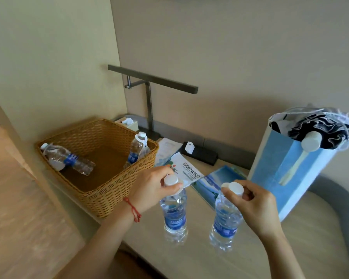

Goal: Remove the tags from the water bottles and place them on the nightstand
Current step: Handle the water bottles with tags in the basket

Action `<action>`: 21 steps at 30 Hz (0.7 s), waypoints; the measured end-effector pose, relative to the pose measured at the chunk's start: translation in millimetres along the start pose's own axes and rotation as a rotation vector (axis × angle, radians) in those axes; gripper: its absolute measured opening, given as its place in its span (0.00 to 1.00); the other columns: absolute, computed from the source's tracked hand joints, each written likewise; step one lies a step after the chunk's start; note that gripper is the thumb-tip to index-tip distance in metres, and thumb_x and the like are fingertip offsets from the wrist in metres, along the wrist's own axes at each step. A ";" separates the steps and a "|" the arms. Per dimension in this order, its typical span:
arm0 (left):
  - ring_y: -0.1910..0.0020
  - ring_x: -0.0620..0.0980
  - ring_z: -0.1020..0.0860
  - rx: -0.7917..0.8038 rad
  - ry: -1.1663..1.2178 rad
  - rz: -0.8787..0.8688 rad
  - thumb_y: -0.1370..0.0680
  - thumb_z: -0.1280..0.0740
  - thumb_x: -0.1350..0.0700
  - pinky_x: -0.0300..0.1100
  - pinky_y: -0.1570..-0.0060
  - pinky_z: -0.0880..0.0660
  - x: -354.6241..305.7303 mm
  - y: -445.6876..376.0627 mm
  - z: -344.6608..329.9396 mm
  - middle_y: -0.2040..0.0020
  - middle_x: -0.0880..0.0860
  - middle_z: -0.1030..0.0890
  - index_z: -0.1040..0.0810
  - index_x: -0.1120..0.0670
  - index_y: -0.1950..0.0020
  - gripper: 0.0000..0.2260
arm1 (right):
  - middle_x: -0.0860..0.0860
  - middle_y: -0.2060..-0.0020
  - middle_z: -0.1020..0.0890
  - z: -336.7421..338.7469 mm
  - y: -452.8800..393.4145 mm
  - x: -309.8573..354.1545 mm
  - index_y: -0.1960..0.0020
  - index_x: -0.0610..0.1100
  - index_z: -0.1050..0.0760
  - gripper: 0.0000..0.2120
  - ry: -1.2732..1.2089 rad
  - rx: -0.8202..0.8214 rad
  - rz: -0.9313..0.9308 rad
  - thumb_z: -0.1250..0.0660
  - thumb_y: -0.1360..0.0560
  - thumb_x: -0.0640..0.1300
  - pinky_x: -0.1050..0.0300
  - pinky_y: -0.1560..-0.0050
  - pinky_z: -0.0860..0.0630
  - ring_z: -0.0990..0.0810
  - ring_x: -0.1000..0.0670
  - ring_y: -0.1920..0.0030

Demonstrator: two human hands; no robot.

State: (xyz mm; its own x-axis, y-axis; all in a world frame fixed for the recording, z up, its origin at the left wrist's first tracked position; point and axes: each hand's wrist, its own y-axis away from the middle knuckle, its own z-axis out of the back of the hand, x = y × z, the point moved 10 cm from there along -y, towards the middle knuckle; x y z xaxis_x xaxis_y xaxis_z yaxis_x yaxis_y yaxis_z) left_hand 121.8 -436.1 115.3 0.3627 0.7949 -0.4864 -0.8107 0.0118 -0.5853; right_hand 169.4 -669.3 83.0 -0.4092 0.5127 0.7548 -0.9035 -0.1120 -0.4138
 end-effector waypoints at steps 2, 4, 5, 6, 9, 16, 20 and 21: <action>0.72 0.35 0.32 0.029 -0.006 -0.036 0.33 0.25 0.53 0.25 0.71 0.37 10.9 -11.3 -12.7 0.70 0.42 0.28 0.24 0.56 0.64 0.11 | 0.52 0.69 0.20 -9.1 -6.4 -9.8 0.59 0.51 0.24 0.09 0.012 -0.017 -0.040 0.25 0.35 0.49 0.58 0.69 0.25 0.22 0.51 0.67; 0.70 0.40 0.28 0.067 -0.015 -0.067 0.32 0.25 0.52 0.27 0.69 0.34 23.8 -21.6 -26.8 0.67 0.48 0.22 0.23 0.58 0.63 0.11 | 0.51 0.69 0.20 -17.6 -13.4 -16.5 0.59 0.51 0.23 0.08 0.015 -0.033 -0.065 0.25 0.35 0.48 0.55 0.68 0.24 0.22 0.51 0.67; 0.68 0.41 0.27 0.079 -0.017 -0.074 0.32 0.25 0.52 0.30 0.70 0.31 30.8 -26.4 -32.7 0.66 0.50 0.20 0.23 0.58 0.62 0.11 | 0.51 0.68 0.19 -22.7 -17.2 -18.7 0.59 0.51 0.24 0.08 0.028 -0.032 -0.067 0.25 0.35 0.48 0.54 0.67 0.23 0.21 0.50 0.66; 0.68 0.42 0.26 0.081 -0.018 -0.079 0.32 0.26 0.52 0.32 0.70 0.30 38.0 -31.3 -37.6 0.65 0.52 0.19 0.22 0.58 0.61 0.11 | 0.49 0.68 0.19 -28.1 -21.5 -21.7 0.60 0.51 0.24 0.09 0.041 -0.029 -0.071 0.25 0.35 0.48 0.52 0.67 0.22 0.21 0.49 0.66; 0.70 0.41 0.29 0.082 -0.039 -0.101 0.31 0.28 0.48 0.32 0.73 0.32 56.2 -42.4 -51.2 0.67 0.50 0.20 0.24 0.57 0.63 0.13 | 0.44 0.69 0.19 -42.8 -32.4 -34.1 0.63 0.55 0.25 0.10 0.046 -0.035 -0.102 0.24 0.35 0.47 0.48 0.67 0.23 0.22 0.44 0.67; 0.72 0.45 0.26 0.065 -0.035 -0.090 0.30 0.33 0.43 0.38 0.75 0.27 90.5 -63.4 -72.8 0.69 0.51 0.21 0.24 0.57 0.63 0.16 | 0.50 0.72 0.21 -72.3 -53.4 -54.4 0.65 0.59 0.26 0.12 0.064 -0.037 -0.122 0.23 0.37 0.47 0.57 0.72 0.28 0.25 0.48 0.70; 0.69 0.48 0.23 0.104 -0.032 -0.067 0.31 0.27 0.49 0.44 0.73 0.23 106.9 -69.5 -89.0 0.66 0.52 0.20 0.23 0.57 0.61 0.13 | 0.51 0.68 0.20 -84.5 -60.4 -66.6 0.60 0.57 0.25 0.11 0.050 -0.037 -0.157 0.24 0.36 0.48 0.52 0.68 0.24 0.22 0.48 0.67; 0.68 0.49 0.23 0.114 -0.029 -0.065 0.31 0.27 0.49 0.45 0.72 0.23 109.8 -69.6 -92.9 0.65 0.53 0.20 0.23 0.58 0.60 0.13 | 0.51 0.67 0.20 -87.6 -61.2 -69.5 0.60 0.55 0.25 0.11 0.051 -0.036 -0.163 0.24 0.36 0.47 0.53 0.68 0.24 0.23 0.49 0.67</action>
State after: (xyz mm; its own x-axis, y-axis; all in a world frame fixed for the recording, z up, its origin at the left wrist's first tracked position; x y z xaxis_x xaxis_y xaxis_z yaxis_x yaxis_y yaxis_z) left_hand 260.8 -406.0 42.4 0.4042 0.8076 -0.4294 -0.8333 0.1316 -0.5369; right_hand 264.4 -623.5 11.3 -0.2500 0.5640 0.7870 -0.9517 0.0065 -0.3070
